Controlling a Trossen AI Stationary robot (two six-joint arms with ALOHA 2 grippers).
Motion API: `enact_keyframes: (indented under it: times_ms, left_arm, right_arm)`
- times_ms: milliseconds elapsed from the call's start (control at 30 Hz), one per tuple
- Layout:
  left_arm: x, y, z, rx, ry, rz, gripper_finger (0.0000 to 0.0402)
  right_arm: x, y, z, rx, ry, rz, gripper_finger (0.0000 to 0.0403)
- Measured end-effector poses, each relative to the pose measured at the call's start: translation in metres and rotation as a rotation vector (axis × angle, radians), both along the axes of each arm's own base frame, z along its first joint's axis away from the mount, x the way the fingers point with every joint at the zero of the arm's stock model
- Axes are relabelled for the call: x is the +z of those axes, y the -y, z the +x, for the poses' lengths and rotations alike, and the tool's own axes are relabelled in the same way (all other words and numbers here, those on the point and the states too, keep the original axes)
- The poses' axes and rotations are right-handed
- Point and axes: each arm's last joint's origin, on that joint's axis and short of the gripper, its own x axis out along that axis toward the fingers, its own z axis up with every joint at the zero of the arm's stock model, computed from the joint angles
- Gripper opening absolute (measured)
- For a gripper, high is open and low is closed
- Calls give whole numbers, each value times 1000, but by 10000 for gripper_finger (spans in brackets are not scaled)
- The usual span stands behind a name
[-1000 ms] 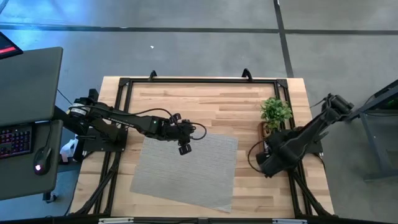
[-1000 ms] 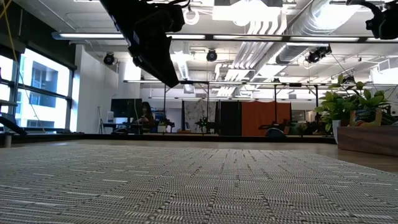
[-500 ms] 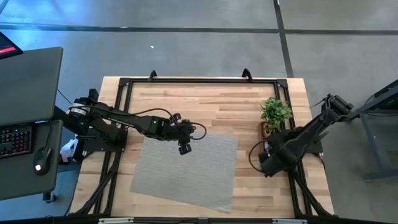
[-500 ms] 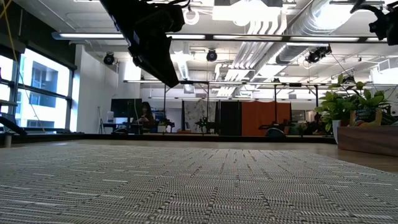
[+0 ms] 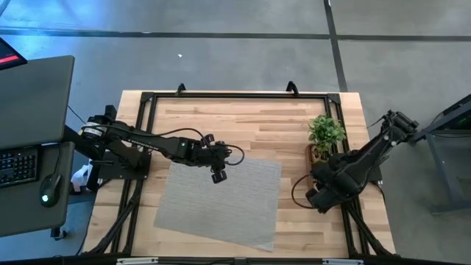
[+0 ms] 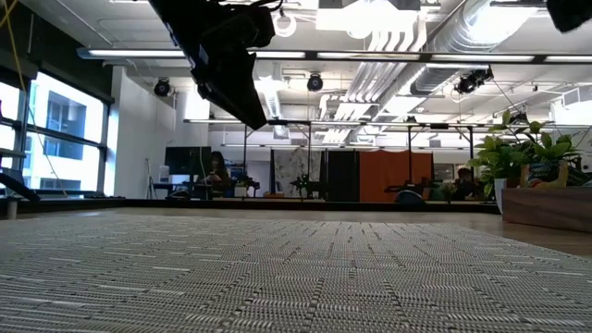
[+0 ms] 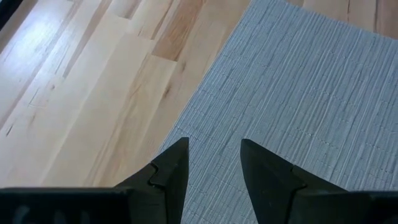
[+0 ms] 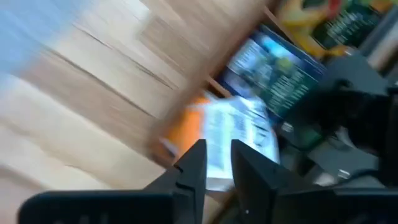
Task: Pick & Place Tea
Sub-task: Put the white tea bag into the bottom section of the wooden organizer
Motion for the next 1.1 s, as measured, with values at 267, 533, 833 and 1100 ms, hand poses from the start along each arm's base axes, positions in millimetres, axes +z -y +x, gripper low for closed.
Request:
enact_keyframes:
  times_ms: [267,533,833,1100]
  left_arm:
    - [0,0,0,30,13,-27,142]
    - [0,0,1,79,36,-65,142]
    - [1,0,2,101,59,-85,142]
    - [2,1,3,96,75,-93,142]
  right_arm:
    - [-25,-7,9,141,0,13,8]
    - [-46,-17,17,238,-151,54,3]
    - [-68,-21,22,222,-295,-12,2]
    - [-73,-17,35,188,-205,-29,1]
